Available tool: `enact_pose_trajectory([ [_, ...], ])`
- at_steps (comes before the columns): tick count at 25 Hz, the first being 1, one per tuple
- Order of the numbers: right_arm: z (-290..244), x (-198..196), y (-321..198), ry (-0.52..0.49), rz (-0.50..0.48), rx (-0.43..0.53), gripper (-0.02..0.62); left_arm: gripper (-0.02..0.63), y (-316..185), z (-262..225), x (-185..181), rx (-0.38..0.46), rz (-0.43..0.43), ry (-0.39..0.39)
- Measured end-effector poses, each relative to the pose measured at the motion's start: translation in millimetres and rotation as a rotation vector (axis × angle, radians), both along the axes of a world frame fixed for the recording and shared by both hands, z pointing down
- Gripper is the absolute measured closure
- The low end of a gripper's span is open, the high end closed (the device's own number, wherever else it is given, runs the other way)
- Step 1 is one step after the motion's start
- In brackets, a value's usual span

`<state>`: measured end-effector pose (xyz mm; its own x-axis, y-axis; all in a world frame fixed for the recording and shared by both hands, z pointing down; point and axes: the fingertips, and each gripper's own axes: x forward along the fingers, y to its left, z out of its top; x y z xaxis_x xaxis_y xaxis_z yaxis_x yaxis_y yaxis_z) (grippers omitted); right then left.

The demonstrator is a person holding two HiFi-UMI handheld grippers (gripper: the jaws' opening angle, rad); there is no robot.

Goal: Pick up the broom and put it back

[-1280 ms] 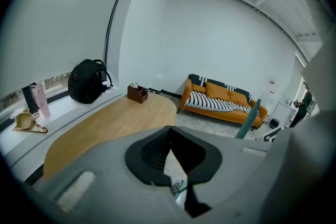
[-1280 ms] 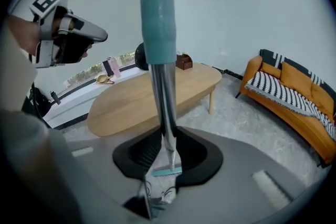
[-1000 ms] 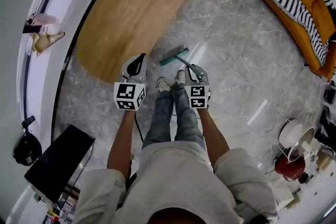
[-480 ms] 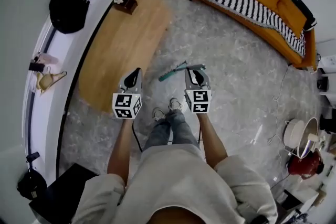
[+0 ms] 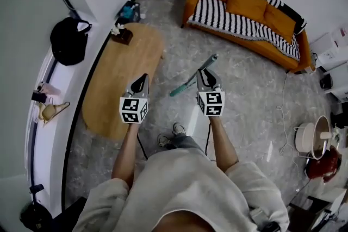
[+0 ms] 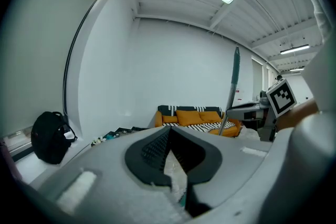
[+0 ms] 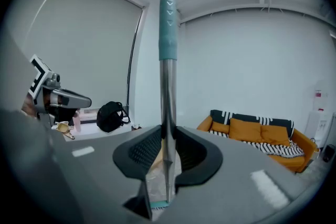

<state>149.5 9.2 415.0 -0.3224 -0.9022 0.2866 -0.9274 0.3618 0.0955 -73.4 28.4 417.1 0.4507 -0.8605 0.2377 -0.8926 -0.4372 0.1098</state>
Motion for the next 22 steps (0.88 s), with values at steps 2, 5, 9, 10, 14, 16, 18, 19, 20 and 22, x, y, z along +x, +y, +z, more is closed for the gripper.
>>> enact_pose_trajectory([
  [2, -11, 7, -1, 0.002, 0.01, 0.016, 0.511, 0.609, -3, -6, 7, 0.014, 0.018, 0.001],
  [5, -24, 16, -2, -0.005, 0.033, 0.04, 0.511, 0.609, -6, -15, 12, 0.039, 0.037, -0.005],
  [9, -33, 22, -3, -0.006, 0.059, 0.054, 0.511, 0.609, -9, -21, 9, 0.05, 0.049, -0.006],
  [10, -35, 22, -4, -0.007, 0.064, 0.057, 0.511, 0.609, -10, -22, 8, 0.049, 0.051, -0.007],
  [14, -38, 29, -7, -0.017, 0.072, 0.066, 0.511, 0.609, -12, -18, 10, 0.043, 0.056, -0.006],
  [16, -38, 31, -10, -0.021, 0.074, 0.066, 0.511, 0.609, -13, -14, 12, 0.034, 0.06, -0.008],
  [18, -37, 32, -16, -0.025, 0.076, 0.064, 0.511, 0.609, -16, -9, 13, 0.025, 0.064, -0.011],
  [19, -36, 33, -20, -0.025, 0.077, 0.063, 0.511, 0.609, -19, -6, 12, 0.02, 0.063, -0.012],
  [20, -33, 33, -25, -0.025, 0.075, 0.062, 0.511, 0.609, -22, -3, 11, 0.016, 0.06, -0.013],
  [22, -28, 34, -36, -0.024, 0.068, 0.059, 0.511, 0.609, -31, 2, 9, 0.008, 0.05, -0.014],
])
